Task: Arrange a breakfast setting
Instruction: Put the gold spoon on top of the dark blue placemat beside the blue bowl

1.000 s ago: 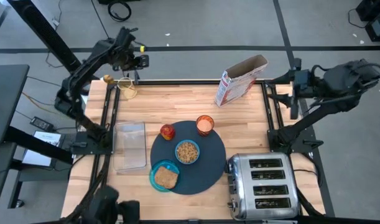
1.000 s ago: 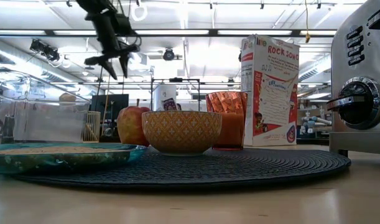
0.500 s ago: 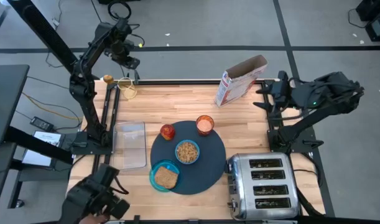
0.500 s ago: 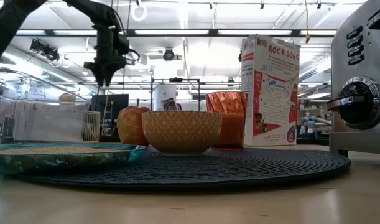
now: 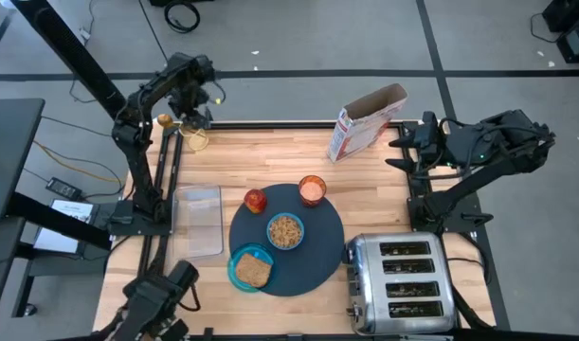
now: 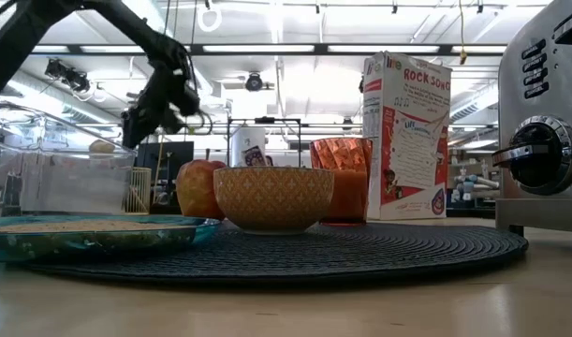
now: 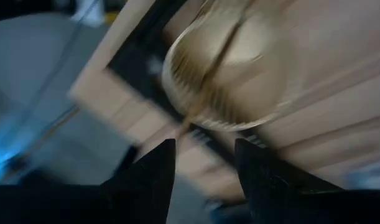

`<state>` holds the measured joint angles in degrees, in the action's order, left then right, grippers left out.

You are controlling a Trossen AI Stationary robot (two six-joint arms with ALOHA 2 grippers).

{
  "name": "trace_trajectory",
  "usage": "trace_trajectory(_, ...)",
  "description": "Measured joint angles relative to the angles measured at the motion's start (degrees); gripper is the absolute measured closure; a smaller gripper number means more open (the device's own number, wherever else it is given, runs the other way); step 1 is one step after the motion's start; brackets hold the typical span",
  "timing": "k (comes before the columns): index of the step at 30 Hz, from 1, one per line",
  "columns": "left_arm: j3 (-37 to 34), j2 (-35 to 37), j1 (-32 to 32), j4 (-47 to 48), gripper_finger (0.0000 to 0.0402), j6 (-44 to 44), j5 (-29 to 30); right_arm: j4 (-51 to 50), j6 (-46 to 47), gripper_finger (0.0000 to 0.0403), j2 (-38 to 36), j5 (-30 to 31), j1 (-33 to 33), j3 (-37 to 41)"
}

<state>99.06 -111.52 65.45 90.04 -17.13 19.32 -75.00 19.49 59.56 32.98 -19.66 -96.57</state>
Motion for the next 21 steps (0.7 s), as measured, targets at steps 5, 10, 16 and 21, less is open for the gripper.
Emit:
trace_trajectory(5, -4.4, -0.1, -1.0, 0.0, 0.0230, -1.4, 10.8, 0.8, -0.1, 0.0193, -0.4, 0.4, 0.0, 0.0)
trace_trajectory(10, -5.5, -0.1, -2.6, -0.1, 0.0230, -6.1, 10.1, 2.5, -0.1, 0.0193, -0.7, -0.2, 0.0, 0.0)
trace_trajectory(16, -5.8, 0.0, -3.3, 0.0, 0.0230, -7.5, 7.7, 3.3, 0.1, 0.0193, -0.7, -1.3, 0.0, 0.0)
trace_trajectory(21, -5.8, 0.0, -3.3, -0.1, 0.0230, -7.7, 7.8, 3.3, 0.0, 0.0193, -0.7, -1.3, 0.0, 0.0)
